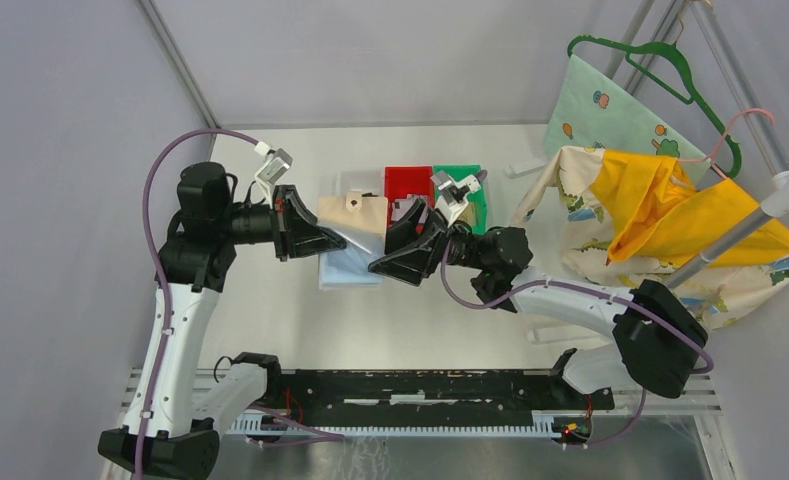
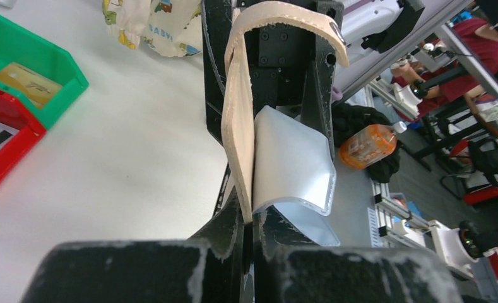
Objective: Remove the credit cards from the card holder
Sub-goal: Remove the credit card from the card holder.
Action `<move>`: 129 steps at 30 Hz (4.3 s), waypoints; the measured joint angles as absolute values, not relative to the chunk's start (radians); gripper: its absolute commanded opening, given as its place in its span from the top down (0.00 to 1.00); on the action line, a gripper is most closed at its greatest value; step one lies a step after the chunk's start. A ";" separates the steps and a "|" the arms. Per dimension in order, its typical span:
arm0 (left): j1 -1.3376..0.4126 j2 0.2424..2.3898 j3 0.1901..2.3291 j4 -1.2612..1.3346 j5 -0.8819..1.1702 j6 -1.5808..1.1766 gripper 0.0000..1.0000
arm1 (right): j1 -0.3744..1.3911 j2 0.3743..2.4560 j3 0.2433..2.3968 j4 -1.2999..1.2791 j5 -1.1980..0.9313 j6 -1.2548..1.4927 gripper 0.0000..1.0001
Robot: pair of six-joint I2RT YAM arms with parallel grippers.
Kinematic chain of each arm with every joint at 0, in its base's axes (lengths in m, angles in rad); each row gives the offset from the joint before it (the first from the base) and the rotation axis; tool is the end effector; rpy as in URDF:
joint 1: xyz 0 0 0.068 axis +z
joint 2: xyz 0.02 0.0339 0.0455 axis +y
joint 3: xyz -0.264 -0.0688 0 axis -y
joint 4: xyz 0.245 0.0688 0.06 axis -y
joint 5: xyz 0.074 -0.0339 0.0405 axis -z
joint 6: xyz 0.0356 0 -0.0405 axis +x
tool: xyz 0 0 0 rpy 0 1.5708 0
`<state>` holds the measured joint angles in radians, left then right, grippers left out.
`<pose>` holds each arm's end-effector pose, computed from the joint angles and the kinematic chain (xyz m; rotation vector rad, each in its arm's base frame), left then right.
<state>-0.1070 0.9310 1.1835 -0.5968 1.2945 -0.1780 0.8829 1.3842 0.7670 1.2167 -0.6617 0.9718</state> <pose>0.1588 -0.0515 0.4163 0.8248 1.6928 -1.4100 0.1671 0.2378 0.3377 -0.6826 1.1585 1.9406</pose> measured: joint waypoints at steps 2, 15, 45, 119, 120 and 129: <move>-0.109 0.937 1.184 -0.579 1.297 -0.226 0.98 | 0.883 1.378 0.740 1.253 -0.657 0.972 0.38; -0.109 0.940 1.184 -0.479 1.312 -0.398 0.98 | 0.884 1.328 0.637 1.320 -0.649 0.941 0.52; -0.083 0.933 1.192 -0.384 1.282 -0.435 0.98 | 0.892 1.329 0.704 1.160 -0.626 0.836 0.72; -0.101 0.656 1.026 -0.698 0.968 0.665 0.17 | 0.910 1.378 0.795 0.699 -0.359 1.200 1.00; -0.101 0.656 1.021 -0.694 0.968 0.662 0.19 | 0.910 1.378 0.799 0.701 -0.360 1.202 1.00; -0.101 0.657 0.995 -0.559 0.886 0.503 0.44 | 0.910 1.382 0.806 0.727 -0.370 1.212 0.95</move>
